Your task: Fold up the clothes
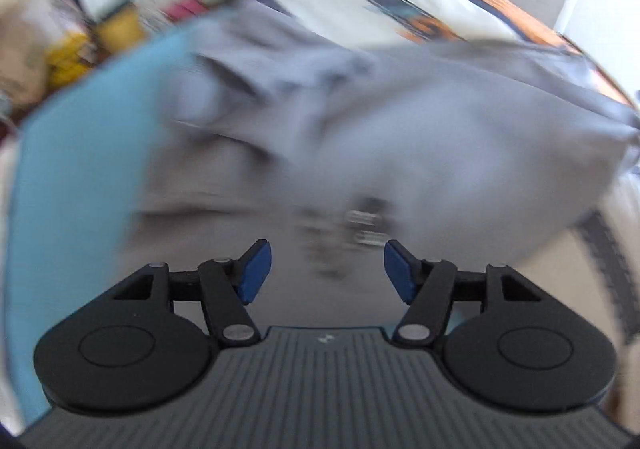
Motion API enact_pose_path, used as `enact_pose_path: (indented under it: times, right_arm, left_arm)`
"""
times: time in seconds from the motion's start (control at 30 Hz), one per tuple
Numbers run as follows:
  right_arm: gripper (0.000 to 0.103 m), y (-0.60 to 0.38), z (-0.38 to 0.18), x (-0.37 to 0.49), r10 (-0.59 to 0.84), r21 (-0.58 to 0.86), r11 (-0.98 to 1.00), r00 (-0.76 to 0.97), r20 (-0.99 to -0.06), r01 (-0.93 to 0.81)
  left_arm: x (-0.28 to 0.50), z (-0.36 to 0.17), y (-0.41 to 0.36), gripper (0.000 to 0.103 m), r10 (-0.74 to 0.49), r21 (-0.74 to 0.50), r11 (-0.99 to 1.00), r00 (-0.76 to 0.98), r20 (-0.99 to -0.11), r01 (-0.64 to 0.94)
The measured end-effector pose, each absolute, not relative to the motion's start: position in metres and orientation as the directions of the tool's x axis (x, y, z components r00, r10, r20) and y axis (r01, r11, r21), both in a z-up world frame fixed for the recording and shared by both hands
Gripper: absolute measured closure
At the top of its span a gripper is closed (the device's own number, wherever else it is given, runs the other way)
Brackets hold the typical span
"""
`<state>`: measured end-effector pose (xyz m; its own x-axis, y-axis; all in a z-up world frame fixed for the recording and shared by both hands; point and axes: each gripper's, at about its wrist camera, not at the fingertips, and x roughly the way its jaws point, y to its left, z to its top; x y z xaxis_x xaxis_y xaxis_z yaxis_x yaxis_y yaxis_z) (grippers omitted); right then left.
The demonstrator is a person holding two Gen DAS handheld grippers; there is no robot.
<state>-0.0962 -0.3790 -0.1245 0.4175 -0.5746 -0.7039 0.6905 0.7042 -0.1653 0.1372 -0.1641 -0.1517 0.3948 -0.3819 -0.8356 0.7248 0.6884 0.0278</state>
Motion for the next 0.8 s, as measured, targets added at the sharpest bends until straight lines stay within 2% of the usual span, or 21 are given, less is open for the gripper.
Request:
enact_pose_path:
  times: [0.07,0.13,0.2,0.23,0.3,0.4,0.47,0.6,0.67,0.7,0.73,0.8]
  right_arm:
    - [0.037,-0.362,-0.111,-0.084,-0.533,-0.131,0.756,0.486,-0.693,0.641]
    - [0.037,-0.345,-0.102,-0.064,-0.447,-0.066,0.819,0.560,-0.697,0.570]
    - [0.039,-0.323,-0.100,-0.033,-0.327,0.004,0.888,0.636,-0.699,0.460]
    - [0.040,-0.309,-0.102,-0.013,-0.284,0.011,0.912,0.652,-0.702,0.410]
    - [0.046,-0.272,-0.110,0.028,-0.244,-0.055,0.955,0.661,-0.710,0.293]
    - [0.047,-0.216,-0.122,0.083,-0.205,-0.176,0.978,0.697,-0.687,0.115]
    - [0.046,-0.197,-0.127,0.116,-0.163,-0.183,0.982,0.717,-0.678,0.050]
    - [0.047,-0.179,-0.134,0.178,-0.127,-0.219,0.975,0.731,-0.671,-0.032]
    - [0.048,-0.173,-0.138,0.203,-0.125,-0.264,0.961,0.725,-0.678,-0.081]
    - [0.058,-0.171,-0.141,0.216,-0.124,-0.286,0.952,0.722,-0.681,-0.106]
    - [0.063,-0.167,-0.145,0.227,-0.120,-0.314,0.938,0.707,-0.696,-0.149]
    - [0.065,-0.159,-0.156,0.246,-0.140,-0.378,0.903,0.690,-0.710,-0.206]
  left_arm:
    - [0.151,-0.147,-0.145,0.039,-0.377,0.063,0.715,0.460,-0.804,0.696]
    - [0.171,-0.146,-0.127,0.039,-0.411,0.037,0.744,0.501,-0.762,0.667]
    - [0.183,-0.141,-0.115,0.047,-0.445,0.030,0.765,0.561,-0.698,0.644]
    - [0.187,-0.140,-0.113,0.048,-0.456,0.028,0.764,0.570,-0.683,0.645]
    - [0.197,-0.142,-0.110,0.048,-0.535,-0.059,0.723,0.504,-0.678,0.688]
    - [0.220,-0.151,-0.106,0.048,-0.605,-0.191,0.693,0.418,-0.677,0.695]
    - [0.236,-0.157,-0.106,0.048,-0.642,-0.233,0.671,0.393,-0.659,0.704]
    - [0.256,-0.182,-0.108,0.048,-0.743,-0.395,0.540,0.200,-0.639,0.744]
    - [0.260,-0.191,-0.108,0.048,-0.741,-0.422,0.535,0.167,-0.650,0.732]
    - [0.261,-0.192,-0.108,0.048,-0.739,-0.423,0.537,0.166,-0.653,0.730]
    - [0.262,-0.194,-0.107,0.048,-0.738,-0.424,0.539,0.164,-0.655,0.728]
    - [0.264,-0.194,-0.105,0.048,-0.736,-0.409,0.548,0.188,-0.651,0.729]
